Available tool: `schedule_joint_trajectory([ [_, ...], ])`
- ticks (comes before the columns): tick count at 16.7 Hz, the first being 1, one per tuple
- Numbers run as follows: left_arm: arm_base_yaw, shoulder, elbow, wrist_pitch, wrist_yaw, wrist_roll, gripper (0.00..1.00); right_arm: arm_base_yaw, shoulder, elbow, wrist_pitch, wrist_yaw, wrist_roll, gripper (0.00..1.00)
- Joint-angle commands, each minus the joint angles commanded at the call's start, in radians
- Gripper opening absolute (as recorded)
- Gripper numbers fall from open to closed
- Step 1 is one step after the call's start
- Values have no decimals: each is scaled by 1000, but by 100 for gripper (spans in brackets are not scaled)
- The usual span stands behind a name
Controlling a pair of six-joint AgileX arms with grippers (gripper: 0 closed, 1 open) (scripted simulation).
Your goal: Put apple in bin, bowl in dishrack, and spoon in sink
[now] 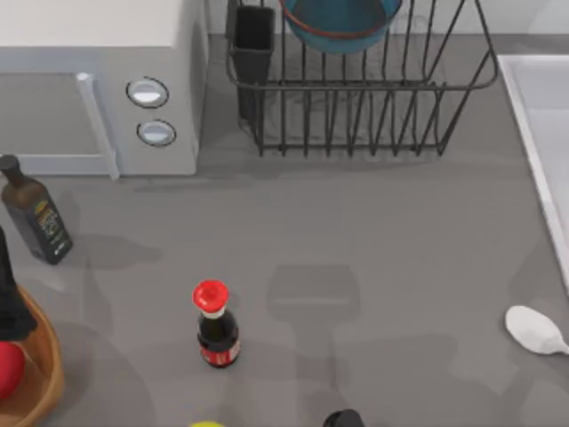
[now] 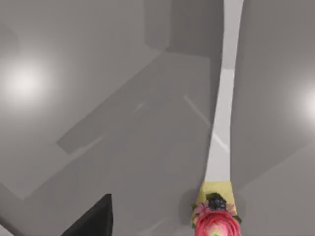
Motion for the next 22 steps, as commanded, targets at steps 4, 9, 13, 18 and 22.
schedule_joint_trajectory([
  [4,0,0,0,0,0,0,100,2,69,-81,151,0,1,100],
  [9,0,0,0,0,0,0,100,3,189,-215,411,0,4,100],
  [13,0,0,0,0,0,0,100,3,218,-247,467,0,5,100],
  [18,0,0,0,0,0,0,100,3,218,-247,467,0,5,77],
  [22,0,0,0,0,0,0,100,3,218,-247,467,0,5,47],
])
